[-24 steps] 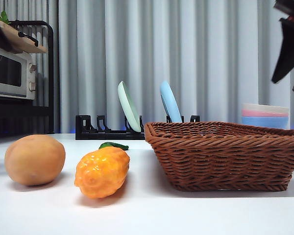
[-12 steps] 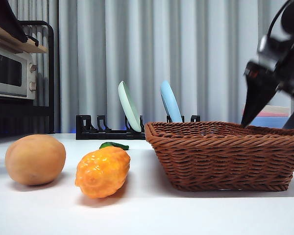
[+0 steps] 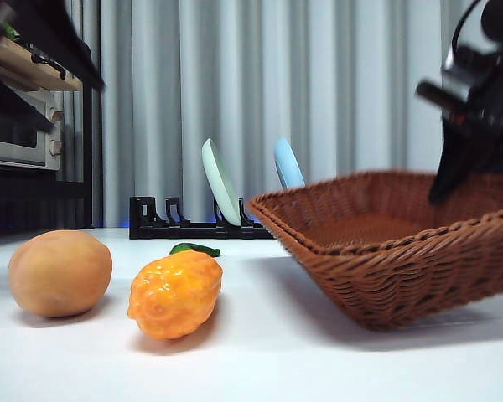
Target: Pick up the basket,pick up the corn from the table,pick up the potato from the table,pick up the cucumber from the table,put all items into the basket
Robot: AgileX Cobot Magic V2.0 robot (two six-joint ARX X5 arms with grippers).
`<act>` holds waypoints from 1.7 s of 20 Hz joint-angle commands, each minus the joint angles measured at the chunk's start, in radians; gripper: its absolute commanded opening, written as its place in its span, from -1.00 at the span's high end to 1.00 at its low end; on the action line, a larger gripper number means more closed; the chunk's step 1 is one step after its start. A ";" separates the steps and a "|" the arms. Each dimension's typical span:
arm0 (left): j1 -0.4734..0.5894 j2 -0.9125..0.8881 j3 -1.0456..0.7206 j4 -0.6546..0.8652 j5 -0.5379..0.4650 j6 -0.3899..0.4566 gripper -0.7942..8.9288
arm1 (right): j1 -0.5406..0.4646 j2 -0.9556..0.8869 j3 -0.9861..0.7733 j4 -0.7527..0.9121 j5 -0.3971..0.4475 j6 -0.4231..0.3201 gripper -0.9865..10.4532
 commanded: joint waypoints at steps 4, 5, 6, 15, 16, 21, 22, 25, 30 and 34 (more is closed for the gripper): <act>-0.124 0.309 0.210 -0.019 -0.155 -0.023 0.00 | -0.008 -0.229 0.005 -0.037 -0.004 0.040 0.85; -0.148 0.370 0.266 -0.048 -0.212 -0.022 0.00 | -0.008 -0.269 0.005 -0.055 -0.002 0.040 0.85; -0.169 0.436 0.326 -0.076 -0.260 -0.017 0.00 | -0.012 -0.311 0.005 -0.072 -0.002 0.041 0.85; -0.260 0.774 0.493 -0.110 -0.372 0.008 0.01 | -0.019 -0.517 0.016 -0.135 0.003 0.067 0.85; -0.263 0.787 0.493 -0.108 -0.373 0.008 0.01 | -0.019 -0.523 0.016 -0.137 0.003 0.067 0.85; -0.263 0.834 0.493 -0.107 -0.372 0.013 0.25 | -0.019 -0.523 0.016 -0.146 0.003 0.067 0.85; -0.263 0.835 0.493 -0.108 -0.372 0.023 0.39 | -0.019 -0.523 0.016 -0.146 0.003 0.067 0.85; -0.272 0.831 0.493 -0.116 -0.365 0.063 0.85 | -0.019 -0.520 0.016 -0.146 0.006 0.068 0.85; -0.277 0.679 0.493 -0.177 -0.347 0.064 0.85 | -0.019 -0.436 0.016 -0.141 0.005 0.074 0.85; -0.277 0.395 0.493 -0.190 -0.343 0.029 0.85 | -0.019 -0.303 0.016 -0.093 -0.005 0.075 0.85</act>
